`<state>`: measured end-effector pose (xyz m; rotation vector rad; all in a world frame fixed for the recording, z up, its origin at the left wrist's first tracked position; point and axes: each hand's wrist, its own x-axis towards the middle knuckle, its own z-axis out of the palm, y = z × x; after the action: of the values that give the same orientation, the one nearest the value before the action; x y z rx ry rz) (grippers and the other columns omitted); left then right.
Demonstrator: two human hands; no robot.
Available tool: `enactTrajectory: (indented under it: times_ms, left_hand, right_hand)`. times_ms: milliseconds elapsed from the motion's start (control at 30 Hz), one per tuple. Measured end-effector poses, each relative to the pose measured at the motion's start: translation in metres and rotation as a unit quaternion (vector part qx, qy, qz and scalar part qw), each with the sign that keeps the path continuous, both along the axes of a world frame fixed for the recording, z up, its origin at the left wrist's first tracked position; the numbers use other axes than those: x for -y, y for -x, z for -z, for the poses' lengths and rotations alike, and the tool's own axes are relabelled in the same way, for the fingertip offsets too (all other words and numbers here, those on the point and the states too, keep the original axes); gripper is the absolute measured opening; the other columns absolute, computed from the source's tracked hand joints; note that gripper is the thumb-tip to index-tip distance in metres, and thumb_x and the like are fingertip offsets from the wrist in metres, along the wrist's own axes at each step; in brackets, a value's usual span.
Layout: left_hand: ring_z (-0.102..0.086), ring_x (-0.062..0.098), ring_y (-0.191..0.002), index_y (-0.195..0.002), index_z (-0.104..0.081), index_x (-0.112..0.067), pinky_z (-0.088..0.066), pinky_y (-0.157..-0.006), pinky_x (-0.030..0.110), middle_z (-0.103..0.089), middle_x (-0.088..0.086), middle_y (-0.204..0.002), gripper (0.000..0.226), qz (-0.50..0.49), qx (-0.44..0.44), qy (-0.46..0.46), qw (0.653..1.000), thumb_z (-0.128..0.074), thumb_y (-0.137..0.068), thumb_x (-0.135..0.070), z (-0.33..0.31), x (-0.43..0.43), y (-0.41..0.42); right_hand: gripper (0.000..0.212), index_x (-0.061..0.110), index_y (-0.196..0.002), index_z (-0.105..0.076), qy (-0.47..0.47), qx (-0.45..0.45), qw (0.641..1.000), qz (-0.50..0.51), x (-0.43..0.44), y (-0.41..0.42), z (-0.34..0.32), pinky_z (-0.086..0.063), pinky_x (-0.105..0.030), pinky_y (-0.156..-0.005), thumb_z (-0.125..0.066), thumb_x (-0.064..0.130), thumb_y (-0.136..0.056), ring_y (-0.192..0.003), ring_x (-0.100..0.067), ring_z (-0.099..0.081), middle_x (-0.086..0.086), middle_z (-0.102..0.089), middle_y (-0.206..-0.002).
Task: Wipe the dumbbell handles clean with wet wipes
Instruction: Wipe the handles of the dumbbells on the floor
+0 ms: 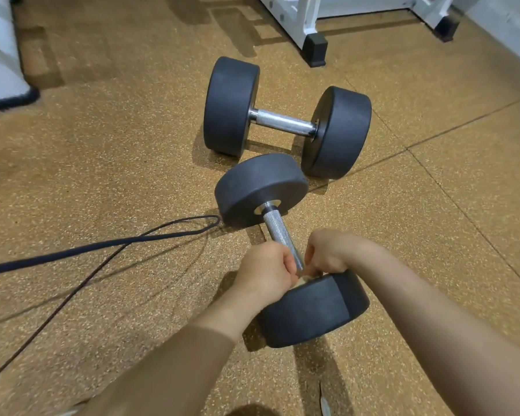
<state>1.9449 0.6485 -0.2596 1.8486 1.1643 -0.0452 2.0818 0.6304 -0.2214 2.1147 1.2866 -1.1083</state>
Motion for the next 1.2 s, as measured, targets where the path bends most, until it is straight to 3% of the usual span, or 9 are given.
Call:
enactTrajectory:
  times_ms: [100,233,333,533,667,733,833,1067,1200]
  left_hand:
    - [-0.062,0.029,-0.093,-0.093,-0.063,-0.020,-0.048,-0.073,0.033,-0.065,0.006,-0.097,0.012,0.174,-0.060,-0.175,0.967,-0.059,-0.087,-0.011,-0.024,-0.006,-0.013]
    - [-0.063,0.035,-0.099,-0.111,-0.065,-0.005,-0.048,-0.072,0.038,-0.064,0.014,-0.107,0.024,0.409,-0.166,-0.272,0.855,-0.058,-0.088,0.000,-0.048,-0.018,-0.043]
    - [-0.064,0.033,-0.103,-0.115,-0.064,-0.006,-0.054,-0.086,0.040,-0.066,0.013,-0.113,0.025,0.506,-0.195,-0.291,0.788,-0.058,-0.091,-0.004,-0.060,-0.034,-0.056]
    - [-0.056,0.024,-0.095,-0.107,-0.066,-0.016,-0.041,-0.072,0.033,-0.064,0.001,-0.100,0.018,0.616,-0.155,-0.404,0.658,-0.054,-0.094,-0.019,-0.087,-0.085,-0.027]
    - [-0.044,0.021,-0.103,-0.117,-0.058,-0.028,-0.035,-0.068,0.032,-0.052,-0.003,-0.113,0.022,0.538,-0.019,-0.451,0.712,-0.054,-0.096,-0.029,-0.072,-0.132,0.000]
    - [-0.044,0.020,-0.104,-0.124,-0.052,-0.028,-0.042,-0.072,0.033,-0.048,0.000,-0.115,0.034,0.515,0.044,-0.450,0.728,-0.062,-0.091,-0.030,-0.059,-0.139,0.005]
    - [-0.047,0.019,-0.113,-0.124,-0.058,-0.024,-0.050,-0.088,0.037,-0.051,0.001,-0.122,0.044,0.384,0.129,-0.399,0.823,-0.068,-0.084,-0.040,-0.041,-0.159,0.004]
    - [-0.054,0.023,-0.097,-0.108,-0.075,-0.012,-0.044,-0.084,0.031,-0.067,0.004,-0.104,0.032,0.338,0.245,-0.400,0.816,-0.064,-0.085,-0.032,-0.018,-0.164,-0.023]
    - [-0.052,0.023,-0.098,-0.107,-0.075,-0.015,-0.042,-0.086,0.031,-0.069,0.000,-0.101,0.029,0.371,0.195,-0.379,0.825,-0.062,-0.090,-0.033,-0.037,-0.158,-0.070]
  right_hand:
    - [0.019,0.005,-0.096,-0.073,-0.023,0.012,0.999,0.037,0.002,-0.001,0.000,-0.049,-0.031,-0.069,-0.068,0.014,-0.080,-0.087,-0.027,-0.066,-0.011,-0.072,-0.097]
    - [0.015,0.008,-0.094,-0.067,-0.146,0.046,0.987,0.052,0.016,-0.003,-0.003,-0.040,-0.027,-0.066,-0.065,0.017,-0.082,-0.090,-0.030,-0.063,-0.008,-0.066,-0.092]
    - [0.011,0.013,-0.082,-0.062,-0.192,-0.004,0.978,0.082,0.021,-0.010,-0.011,-0.041,-0.026,-0.061,-0.062,0.024,-0.082,-0.076,-0.026,-0.059,-0.008,-0.067,-0.087]
    - [0.020,0.015,-0.068,-0.059,-0.195,-0.032,0.980,0.040,0.022,0.012,-0.014,-0.044,-0.029,-0.058,-0.072,0.027,-0.079,-0.069,-0.024,-0.059,-0.006,-0.061,-0.069]
    - [0.013,0.014,-0.070,-0.059,-0.180,0.025,0.983,-0.014,-0.005,0.014,-0.012,-0.049,-0.030,-0.060,-0.064,0.016,-0.082,-0.070,-0.021,-0.060,-0.002,-0.062,-0.073]
    - [0.014,0.014,-0.080,-0.068,-0.215,0.008,0.973,0.086,-0.020,0.004,-0.014,-0.054,-0.033,-0.071,-0.057,0.018,-0.087,-0.081,-0.023,-0.066,-0.004,-0.068,-0.082]
    - [0.018,0.016,-0.081,-0.070,-0.293,-0.009,0.919,0.263,-0.033,0.013,-0.007,-0.049,-0.030,-0.068,-0.056,0.016,-0.091,-0.077,-0.020,-0.063,-0.002,-0.066,-0.078]
    - [0.023,0.014,-0.118,-0.054,-0.345,0.118,0.907,0.210,-0.039,0.085,0.012,-0.040,-0.031,-0.088,-0.043,0.018,-0.098,-0.105,-0.022,-0.051,-0.003,-0.058,-0.116]
    - [0.022,0.009,-0.112,-0.055,-0.215,0.188,0.938,0.197,-0.030,0.064,0.000,-0.045,-0.035,-0.066,-0.048,0.002,-0.093,-0.095,-0.028,-0.062,-0.006,-0.061,-0.101]
